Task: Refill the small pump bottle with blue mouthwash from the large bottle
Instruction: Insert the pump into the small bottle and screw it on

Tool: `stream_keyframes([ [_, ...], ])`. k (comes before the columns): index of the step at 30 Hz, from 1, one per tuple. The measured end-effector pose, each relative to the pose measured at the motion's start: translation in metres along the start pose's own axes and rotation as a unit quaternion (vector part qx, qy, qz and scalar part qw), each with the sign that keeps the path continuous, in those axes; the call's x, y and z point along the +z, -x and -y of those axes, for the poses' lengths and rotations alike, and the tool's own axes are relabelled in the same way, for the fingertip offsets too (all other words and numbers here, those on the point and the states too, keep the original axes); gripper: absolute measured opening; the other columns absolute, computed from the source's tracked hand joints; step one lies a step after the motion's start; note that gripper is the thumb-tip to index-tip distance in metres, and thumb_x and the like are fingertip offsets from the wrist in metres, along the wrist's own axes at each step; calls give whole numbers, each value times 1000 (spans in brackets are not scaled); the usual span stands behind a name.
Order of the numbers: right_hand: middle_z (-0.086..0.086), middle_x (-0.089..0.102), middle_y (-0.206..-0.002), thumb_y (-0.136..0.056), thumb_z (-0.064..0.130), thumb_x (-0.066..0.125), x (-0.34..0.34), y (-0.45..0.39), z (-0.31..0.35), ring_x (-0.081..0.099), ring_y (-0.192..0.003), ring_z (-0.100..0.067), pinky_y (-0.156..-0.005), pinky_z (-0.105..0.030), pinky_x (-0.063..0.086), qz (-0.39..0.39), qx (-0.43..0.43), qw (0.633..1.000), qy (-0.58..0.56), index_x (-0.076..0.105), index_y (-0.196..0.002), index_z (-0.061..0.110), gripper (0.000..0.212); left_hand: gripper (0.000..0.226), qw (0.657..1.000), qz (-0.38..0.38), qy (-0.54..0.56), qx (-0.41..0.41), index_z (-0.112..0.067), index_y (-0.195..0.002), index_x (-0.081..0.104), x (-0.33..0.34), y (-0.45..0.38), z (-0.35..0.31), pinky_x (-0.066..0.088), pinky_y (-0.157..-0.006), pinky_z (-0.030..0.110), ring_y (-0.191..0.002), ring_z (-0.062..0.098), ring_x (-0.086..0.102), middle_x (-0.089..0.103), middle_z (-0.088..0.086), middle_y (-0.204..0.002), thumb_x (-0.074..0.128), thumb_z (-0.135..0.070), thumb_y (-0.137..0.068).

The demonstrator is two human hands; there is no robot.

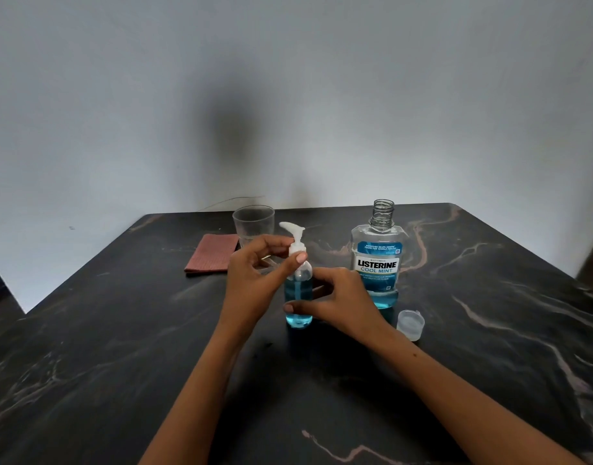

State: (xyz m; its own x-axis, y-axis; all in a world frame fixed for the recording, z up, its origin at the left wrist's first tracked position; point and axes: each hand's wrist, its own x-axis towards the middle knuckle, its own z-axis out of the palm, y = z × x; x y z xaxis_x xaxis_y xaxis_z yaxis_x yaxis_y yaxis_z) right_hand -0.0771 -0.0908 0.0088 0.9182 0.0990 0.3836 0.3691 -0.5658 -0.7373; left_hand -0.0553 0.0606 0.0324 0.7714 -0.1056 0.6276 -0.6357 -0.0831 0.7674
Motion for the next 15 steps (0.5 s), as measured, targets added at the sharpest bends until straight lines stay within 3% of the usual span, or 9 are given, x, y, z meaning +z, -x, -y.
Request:
stream_keyframes([
  [4, 3, 74, -97, -65, 37, 83, 0, 0, 1, 69, -85, -6, -79, -32, 59, 1, -4, 1000, -3, 70, -107, 23, 47, 19, 994, 29, 87, -52, -25, -95, 68, -4, 1, 0, 51, -72, 11, -90, 2, 68, 74, -18, -90, 65, -10, -82],
  [8, 3, 74, -98, -66, 36, 83, -1, 0, 2, 69, -87, -6, -80, -30, 58, 3, -8, 1000, -5, 70, -107, 20, 46, 22, 999, -3, 20, -30, -21, -94, 69, 2, 1, -1, 53, -71, 15, -85, 5, 67, 72, -7, -91, 75, -26, -73],
  [12, 4, 74, -97, -66, 37, 82, -1, 1, 2, 69, -86, -6, -78, -27, 58, 1, -9, 1000, -6, 70, -106, 22, 44, 22, 1000, 14, 3, -13, -15, -98, 71, 0, -2, -1, 53, -71, 17, -85, 6, 67, 72, -5, -93, 73, -19, -76],
  [15, 4, 74, -96, -65, 37, 83, -1, 0, 2, 69, -85, -6, -78, -28, 59, 1, -6, 1000, -5, 71, -105, 22, 44, 24, 999, 36, 9, -18, -24, -102, 69, -7, -2, 0, 55, -78, 22, -94, 7, 68, 72, -9, -99, 69, -14, -81],
])
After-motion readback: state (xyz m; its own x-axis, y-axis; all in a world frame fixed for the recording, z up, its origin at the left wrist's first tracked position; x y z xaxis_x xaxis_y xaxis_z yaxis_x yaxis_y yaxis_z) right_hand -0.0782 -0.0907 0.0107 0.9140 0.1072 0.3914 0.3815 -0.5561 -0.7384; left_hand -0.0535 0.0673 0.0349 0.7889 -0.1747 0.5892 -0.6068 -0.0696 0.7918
